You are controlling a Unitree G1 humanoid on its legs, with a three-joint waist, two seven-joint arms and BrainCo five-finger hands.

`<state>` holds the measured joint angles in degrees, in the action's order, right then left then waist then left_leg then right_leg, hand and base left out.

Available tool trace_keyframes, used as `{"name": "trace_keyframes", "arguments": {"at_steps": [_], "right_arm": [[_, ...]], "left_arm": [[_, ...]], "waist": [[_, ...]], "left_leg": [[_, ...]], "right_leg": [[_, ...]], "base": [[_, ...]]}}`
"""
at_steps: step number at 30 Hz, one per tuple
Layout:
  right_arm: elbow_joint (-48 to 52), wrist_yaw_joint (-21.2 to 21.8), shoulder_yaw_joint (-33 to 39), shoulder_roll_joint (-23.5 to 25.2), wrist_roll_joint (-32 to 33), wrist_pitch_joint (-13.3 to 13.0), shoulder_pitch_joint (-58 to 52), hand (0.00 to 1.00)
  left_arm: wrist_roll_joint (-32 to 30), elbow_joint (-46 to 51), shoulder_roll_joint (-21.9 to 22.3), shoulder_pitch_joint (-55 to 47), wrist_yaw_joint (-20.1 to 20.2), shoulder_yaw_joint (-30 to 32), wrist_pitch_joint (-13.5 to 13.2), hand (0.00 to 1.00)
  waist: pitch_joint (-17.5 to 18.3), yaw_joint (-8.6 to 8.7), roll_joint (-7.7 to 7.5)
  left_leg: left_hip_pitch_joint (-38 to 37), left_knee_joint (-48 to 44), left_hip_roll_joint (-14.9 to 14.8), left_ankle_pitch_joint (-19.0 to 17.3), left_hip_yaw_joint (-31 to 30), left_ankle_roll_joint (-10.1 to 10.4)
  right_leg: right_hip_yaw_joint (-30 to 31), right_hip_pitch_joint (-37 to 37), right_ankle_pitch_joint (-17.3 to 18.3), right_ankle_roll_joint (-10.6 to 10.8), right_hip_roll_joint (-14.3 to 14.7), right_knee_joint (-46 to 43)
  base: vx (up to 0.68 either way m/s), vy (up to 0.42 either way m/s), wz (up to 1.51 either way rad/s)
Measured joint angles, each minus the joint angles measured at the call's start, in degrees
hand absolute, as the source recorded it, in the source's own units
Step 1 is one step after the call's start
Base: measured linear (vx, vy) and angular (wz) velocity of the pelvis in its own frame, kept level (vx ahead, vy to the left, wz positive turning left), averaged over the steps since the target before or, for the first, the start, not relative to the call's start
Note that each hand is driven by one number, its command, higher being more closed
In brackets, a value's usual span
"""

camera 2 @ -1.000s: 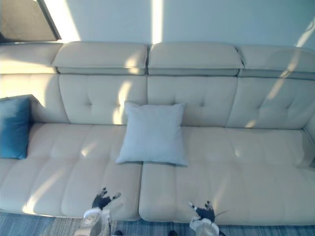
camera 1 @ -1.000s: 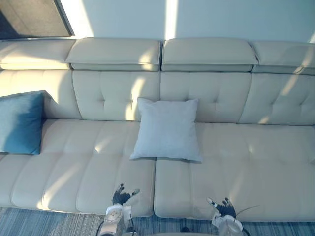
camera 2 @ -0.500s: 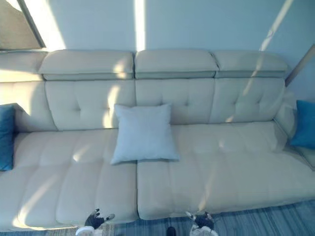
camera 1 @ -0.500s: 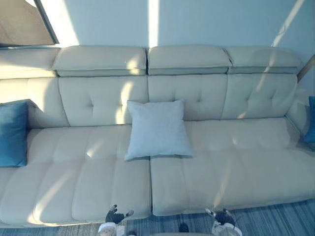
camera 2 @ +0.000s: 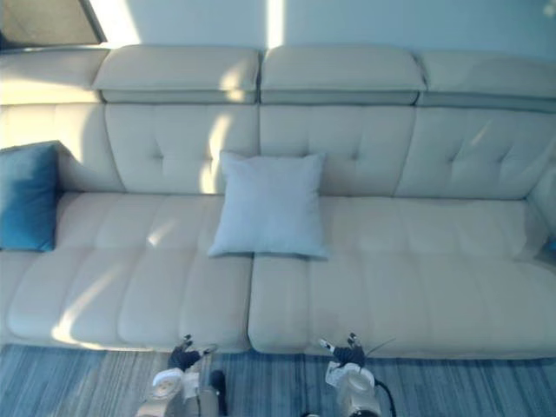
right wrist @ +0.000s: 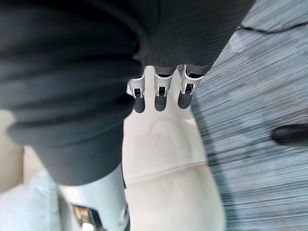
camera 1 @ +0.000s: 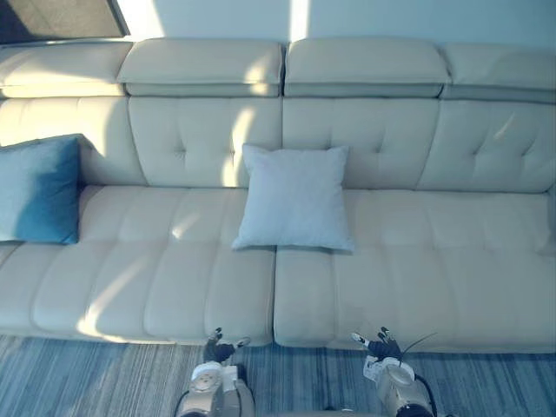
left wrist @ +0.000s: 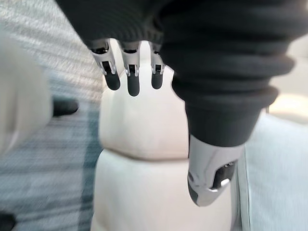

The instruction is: Pick up cushions and gather them together orderly.

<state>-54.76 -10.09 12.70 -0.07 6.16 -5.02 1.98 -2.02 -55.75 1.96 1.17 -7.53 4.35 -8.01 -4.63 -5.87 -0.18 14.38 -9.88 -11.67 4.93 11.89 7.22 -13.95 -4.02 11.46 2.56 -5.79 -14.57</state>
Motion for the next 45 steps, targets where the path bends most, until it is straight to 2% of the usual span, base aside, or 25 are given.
{"name": "trace_keyframes", "arguments": {"at_steps": [1,2,4,7,11,15,20,22,23,24,25,26,27,28,31,32,33,34,35,37,38,40,41,43,45], "right_arm": [[0.01,-0.02,-0.03,0.18,0.01,0.00,-0.08,0.00],[-0.03,-0.04,-0.02,0.18,0.00,0.04,-0.16,0.00],[0.03,-0.11,-0.01,-0.14,-0.03,0.07,-0.83,0.00],[0.02,-0.08,0.29,-0.04,-1.18,0.23,-1.29,0.00],[-0.24,0.38,0.70,2.95,-1.51,0.81,-4.32,0.00],[-1.47,0.46,5.78,2.62,-1.42,1.04,-4.58,0.00],[-2.47,0.47,7.55,2.27,-1.09,1.00,-4.10,0.00],[-2.31,0.47,7.41,2.19,-1.06,0.96,-2.52,0.00],[-2.21,0.47,7.31,2.13,-1.04,0.80,-1.31,0.00],[-2.24,0.44,7.10,1.76,-1.05,0.47,-0.01,0.00],[-2.23,0.41,6.84,1.59,-1.07,0.33,0.34,0.00],[-2.26,0.33,6.67,1.28,-1.13,0.27,0.87,0.00],[-2.35,0.23,6.93,0.88,-1.15,0.28,0.61,0.00],[-2.34,0.15,6.92,0.72,-1.18,0.30,-0.05,0.00],[-2.75,0.12,6.75,-1.46,-1.19,0.36,-1.23,0.00],[-2.74,0.13,6.58,-1.43,-1.18,0.37,-2.11,0.00],[-2.68,0.12,6.53,-1.45,-1.17,0.42,-3.02,0.00],[-2.67,-0.04,6.33,-0.94,-1.16,0.72,-3.72,0.00],[-2.62,-0.06,6.25,-0.94,-1.15,0.88,-3.70,0.00],[-2.49,-0.15,5.47,-0.45,-1.15,0.97,-3.41,0.00],[-2.48,-0.16,5.22,-0.48,-1.15,1.01,-3.28,0.00],[-2.37,-0.24,5.22,-0.35,-1.15,1.02,-2.67,0.00],[-2.37,-0.28,5.21,-0.34,-1.16,1.03,-2.66,0.00],[-2.43,-0.71,5.37,-0.65,-1.20,1.04,-2.48,0.00],[-3.00,-0.89,5.54,-0.93,-1.44,1.08,-1.54,0.00]], "left_arm": [[0.00,0.00,-0.01,0.01,0.00,-0.07,0.00,0.00],[-0.01,-0.03,0.13,-0.01,0.01,-0.12,0.08,0.00],[-0.01,0.11,0.17,-0.11,0.02,-0.09,0.08,0.00],[-0.07,0.12,0.01,-0.21,0.02,0.92,0.16,0.00],[-0.14,0.05,-2.40,-1.95,-0.03,1.37,0.87,0.00],[-0.23,-1.53,-2.64,-1.96,0.01,1.32,1.10,0.00],[-1.50,-3.52,-3.23,-1.63,0.07,1.30,1.26,0.00],[-2.49,-3.53,-3.41,-1.23,0.14,1.31,1.42,0.00],[-2.53,-3.53,-3.51,-0.47,0.12,1.36,1.58,0.00],[-2.54,-3.37,-3.48,0.69,0.13,1.39,1.61,0.00],[-2.54,-3.30,-3.59,1.01,0.12,1.42,1.57,0.00],[-2.55,-3.25,-3.90,2.12,0.12,1.29,1.58,0.00],[-2.52,-2.28,-4.06,2.79,0.15,1.24,1.57,0.00],[-2.49,-2.02,-4.08,2.71,0.15,1.25,1.51,0.00],[-2.54,-2.23,-3.51,2.50,0.25,0.69,1.46,0.00],[-2.56,-2.27,-3.58,2.47,0.27,0.78,1.56,0.00],[-2.56,-2.20,-3.46,2.40,0.32,1.14,1.59,0.00],[-2.56,-2.08,-3.43,1.64,0.49,1.38,1.55,0.00],[-2.56,-1.99,-3.49,1.09,0.51,1.35,1.58,0.00],[-2.45,-0.35,-4.13,-0.39,0.63,0.37,1.64,0.00],[-2.45,-0.34,-4.34,-0.42,0.64,0.10,1.63,0.00],[-2.38,0.84,-3.76,-0.23,0.52,0.23,1.76,0.00],[-2.36,0.88,-3.58,-0.23,0.53,0.24,1.79,0.00],[-2.33,0.94,-2.89,-0.35,0.67,0.15,2.08,0.00],[-2.08,0.29,-2.94,-1.20,1.43,0.24,2.18,0.00]], "waist": [[-0.06,0.05,-0.16],[-0.55,0.13,-0.75],[-0.58,0.80,-0.94],[-0.68,1.17,-0.73],[0.96,1.58,-3.64],[1.20,2.79,-2.85],[1.52,2.79,-1.72],[1.28,2.74,-1.26],[1.25,2.50,-0.93],[1.17,2.38,-0.39],[1.17,2.54,-0.17],[0.81,2.76,0.13],[0.68,2.68,-1.15],[0.70,2.73,-1.38],[-0.21,2.75,1.63],[-0.29,2.81,1.62],[-0.85,2.78,2.09],[-2.09,2.47,2.19],[-2.39,2.28,2.14],[-2.84,1.92,1.06],[-2.92,1.73,0.88],[-3.47,0.90,1.17],[-3.48,0.72,1.29],[-2.90,-0.68,1.77],[-2.26,-1.09,2.14]], "left_leg": [[-0.25,0.74,-0.01,0.39,-0.19,0.22],[-0.35,-1.24,-0.37,-1.68,-0.29,-0.12],[-0.57,-9.67,0.06,-8.97,-1.14,-0.99],[-2.83,-12.50,1.21,-16.08,-2.95,-0.61],[-3.65,-9.40,3.76,-16.50,-0.23,-1.23],[-4.77,-8.25,5.69,-16.84,0.10,-1.81],[-5.40,-8.39,4.51,-17.48,3.81,-1.62],[-5.21,-8.92,2.86,-17.40,7.59,-2.44],[-4.90,-8.67,1.82,-17.39,8.23,-2.48],[-4.68,-8.58,-0.11,-17.22,11.24,-2.74],[-4.81,-8.38,-1.08,-17.21,12.58,-2.78],[-5.56,-8.14,-1.14,-17.30,15.37,-2.70],[-7.88,-8.39,-0.38,-17.40,19.98,-2.56],[-8.80,-8.62,-0.13,-17.69,21.10,-2.25],[-12.37,-15.97,-3.00,-19.37,21.63,-2.04],[-10.73,-22.17,-4.93,-19.48,20.75,-2.33],[-8.12,-30.92,-8.13,-18.34,18.16,-4.95],[-3.94,-43.18,-10.83,-17.76,11.68,-11.45],[-2.21,-46.48,-10.66,-18.42,8.76,-11.34],[5.16,-50.14,-6.30,-21.49,-0.33,-6.51],[6.31,-48.94,-5.26,-21.83,-1.41,-5.97],[8.92,-35.75,-0.24,-21.95,-4.05,-5.17],[8.94,-32.77,0.75,-21.79,-4.70,-4.92],[8.19,-17.89,5.20,-18.93,-9.52,-1.79],[5.80,-12.94,8.71,-12.15,-14.00,-4.29]], "right_leg": [[-0.38,-0.10,-0.29,-0.45,-0.16,0.30],[-1.22,-0.35,-0.63,-1.17,-0.43,0.85],[-0.93,-0.57,-1.53,-0.81,-1.44,0.67],[2.34,-1.70,-2.51,0.64,-1.62,0.59],[5.62,-1.71,-5.94,2.36,-3.04,5.11],[9.64,-0.91,-7.63,2.09,-3.06,8.63],[16.59,-3.70,-10.18,2.30,-0.42,10.18],[19.27,-6.66,-13.37,1.31,1.57,11.06],[16.87,-8.60,-16.47,-0.72,3.13,11.69],[9.81,-10.68,-20.43,-4.49,4.88,13.75],[5.02,-11.12,-20.85,-6.20,4.97,14.38],[-8.81,-12.65,-15.38,-9.09,3.29,9.76],[-21.37,-12.21,-10.32,-10.72,0.78,5.87],[-23.23,-11.63,-9.94,-10.75,0.65,5.45],[-16.47,-9.94,-6.21,-9.86,3.51,3.63],[-15.63,-9.58,-5.27,-9.86,4.04,2.81],[-14.92,-7.88,-4.43,-10.21,5.58,2.58],[-13.22,-5.44,-2.61,-11.18,7.37,1.21],[-12.56,-4.91,-1.70,-11.45,7.75,0.36],[-9.37,-3.49,0.39,-11.92,8.99,-0.80],[-8.83,-3.37,0.49,-11.84,9.02,-0.73],[-5.47,-1.35,-0.31,-10.17,10.00,1.76],[-4.72,-0.99,-0.38,-10.04,10.23,2.22],[-1.22,-0.42,-0.20,-9.02,10.49,3.22],[3.78,-0.05,1.12,-7.33,10.42,2.51]], "base": [[-0.27,-0.057,0.05],[-0.18,0.008,-0.05],[-0.19,0.083,-0.03],[-0.18,0.225,-0.27],[-0.06,0.156,-0.31],[0.01,0.105,-0.22],[0.09,0.016,-0.72],[0.14,-0.021,-1.56],[0.11,-0.043,-1.99],[0.07,-0.062,-2.04],[0.06,-0.095,-1.81],[0.06,-0.135,-1.57],[0.07,-0.142,-1.48],[0.09,-0.153,-1.45],[0.09,-0.064,-1.27],[0.08,-0.069,-0.60],[0.12,-0.111,-0.58],[0.11,-0.094,-0.59],[0.14,-0.072,-0.74],[0.12,-0.016,-0.78],[0.15,-0.002,-0.74],[0.21,0.032,-0.69],[0.22,0.055,-0.73],[0.20,0.072,-0.83],[0.41,0.163,-1.08]]}}
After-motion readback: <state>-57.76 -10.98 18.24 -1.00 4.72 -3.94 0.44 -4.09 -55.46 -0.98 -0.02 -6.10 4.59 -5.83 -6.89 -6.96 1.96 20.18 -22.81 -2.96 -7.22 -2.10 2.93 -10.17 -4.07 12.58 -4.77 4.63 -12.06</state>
